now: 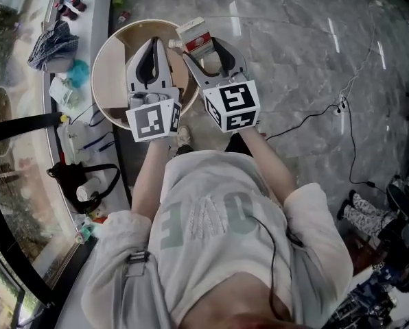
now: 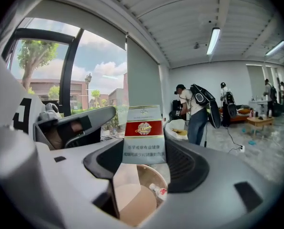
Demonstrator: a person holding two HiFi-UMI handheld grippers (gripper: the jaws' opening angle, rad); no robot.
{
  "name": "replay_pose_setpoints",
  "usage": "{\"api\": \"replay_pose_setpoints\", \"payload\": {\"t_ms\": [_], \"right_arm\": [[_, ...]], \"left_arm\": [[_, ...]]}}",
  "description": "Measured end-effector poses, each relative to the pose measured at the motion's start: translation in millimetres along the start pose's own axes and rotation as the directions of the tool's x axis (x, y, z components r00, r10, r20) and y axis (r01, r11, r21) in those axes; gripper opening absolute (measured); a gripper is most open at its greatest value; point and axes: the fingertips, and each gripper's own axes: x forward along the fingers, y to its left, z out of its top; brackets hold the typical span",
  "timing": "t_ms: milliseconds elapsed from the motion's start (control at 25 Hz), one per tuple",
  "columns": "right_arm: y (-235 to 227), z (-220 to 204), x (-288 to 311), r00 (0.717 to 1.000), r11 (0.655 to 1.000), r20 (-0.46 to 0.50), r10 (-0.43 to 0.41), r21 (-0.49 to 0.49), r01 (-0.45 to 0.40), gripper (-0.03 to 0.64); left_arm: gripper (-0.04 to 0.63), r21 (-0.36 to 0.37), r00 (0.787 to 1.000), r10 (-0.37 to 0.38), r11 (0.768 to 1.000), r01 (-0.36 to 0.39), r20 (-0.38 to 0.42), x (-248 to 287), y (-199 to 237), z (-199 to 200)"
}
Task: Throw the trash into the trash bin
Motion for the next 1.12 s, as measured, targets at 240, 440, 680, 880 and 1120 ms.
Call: {"api": "replay_pose_setpoints", "payload": {"t_ms": [240,440,680,880,1120], "right_arm": [[-109,-26,-35,0.999,0.999,-0.03,-0.046,-0.004,0.046,0.281],[-187,-55,-49,0.991,0.993,-0.066,-0.112,0.04,0.115,0.281],[-229,-157,-35,0.968,0.99,-0.227,-0.106,0.071,0.125,0.281],[-248,-313,-5,0.888,0.986,-0.453,-0.082,0.095,0.14,0.281],[-243,-450,-14,0.735,0.991,-0.676,-0.044,0.062,0.116,0.281]], "left_arm": [[0.013,-0.019,0.996,-0.093,0.996,0.093,-0.011,69,-113,-43],[0.014,-0.041,0.989,-0.144,0.989,0.142,-0.042,104,-167,-73],[0.012,-0.076,0.978,-0.165,0.985,0.156,-0.13,122,-190,-155],[0.013,-0.083,0.958,-0.166,0.985,0.15,-0.235,113,-184,-246],[0.013,-0.117,0.918,-0.115,0.99,0.076,-0.378,71,-168,-320]]}}
